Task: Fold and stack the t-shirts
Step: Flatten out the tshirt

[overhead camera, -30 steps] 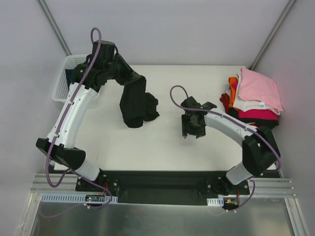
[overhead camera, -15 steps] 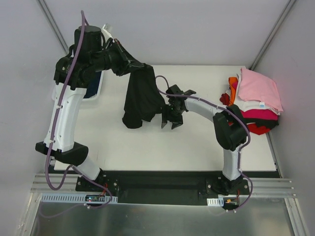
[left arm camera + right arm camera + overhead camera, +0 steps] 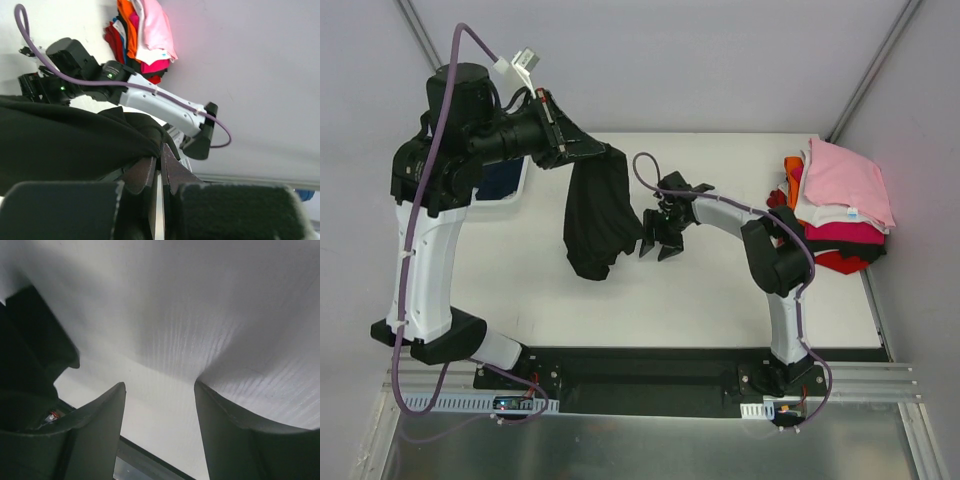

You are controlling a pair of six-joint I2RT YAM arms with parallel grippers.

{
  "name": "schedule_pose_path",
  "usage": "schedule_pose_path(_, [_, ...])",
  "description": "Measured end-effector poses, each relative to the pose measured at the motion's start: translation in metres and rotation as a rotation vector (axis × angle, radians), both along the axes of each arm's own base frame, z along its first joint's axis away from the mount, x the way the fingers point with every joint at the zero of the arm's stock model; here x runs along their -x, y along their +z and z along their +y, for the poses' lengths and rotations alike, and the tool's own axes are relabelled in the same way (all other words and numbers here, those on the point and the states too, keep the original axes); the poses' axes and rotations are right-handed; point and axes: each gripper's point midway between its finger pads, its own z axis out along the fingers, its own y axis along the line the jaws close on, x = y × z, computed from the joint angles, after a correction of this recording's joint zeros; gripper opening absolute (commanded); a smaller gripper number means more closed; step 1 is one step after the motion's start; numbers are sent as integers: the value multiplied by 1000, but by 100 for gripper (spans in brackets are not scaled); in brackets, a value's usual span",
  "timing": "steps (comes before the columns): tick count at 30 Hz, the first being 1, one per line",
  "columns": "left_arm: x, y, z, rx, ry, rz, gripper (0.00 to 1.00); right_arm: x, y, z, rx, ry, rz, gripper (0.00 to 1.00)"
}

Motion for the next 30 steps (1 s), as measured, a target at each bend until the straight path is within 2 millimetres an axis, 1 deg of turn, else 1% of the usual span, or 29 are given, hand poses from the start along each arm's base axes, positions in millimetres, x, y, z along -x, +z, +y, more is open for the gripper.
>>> schedule_pose_path(4, [19, 12, 2, 24, -38, -32, 0, -10, 0, -6, -18, -27, 1, 61])
schedule_pose_path(6, [27, 14, 3, 32, -52, -41, 0, -17, 2, -11, -34, -49, 5, 63])
schedule_pose_path(10, [38, 4, 7, 25, -56, -20, 0, -35, 9, -25, -89, -108, 22, 67])
schedule_pose_path(13, [41, -4, 8, 17, -56, 3, 0, -42, 24, -31, -148, -138, 27, 69])
schedule_pose_path(14, [40, -7, 8, 14, -55, 11, 0, -42, 34, -29, -180, -139, 26, 69])
schedule_pose_path(16, [39, -11, 8, 10, -55, 21, 0, -38, 57, -20, -271, -132, 25, 70])
schedule_pose_path(19, [39, -13, 7, 8, -56, 28, 0, -26, 90, -2, -423, -118, 38, 70])
schedule_pose_path(22, [39, -13, 7, 9, -62, 31, 0, -15, 110, 11, -543, -109, 56, 70])
schedule_pose_path(25, [41, -15, 5, 11, -77, 39, 0, -5, 115, 20, -602, -103, 94, 70])
schedule_pose_path(30, [42, -14, 1, 12, -116, 33, 0, 7, 117, 34, -633, -78, 118, 70])
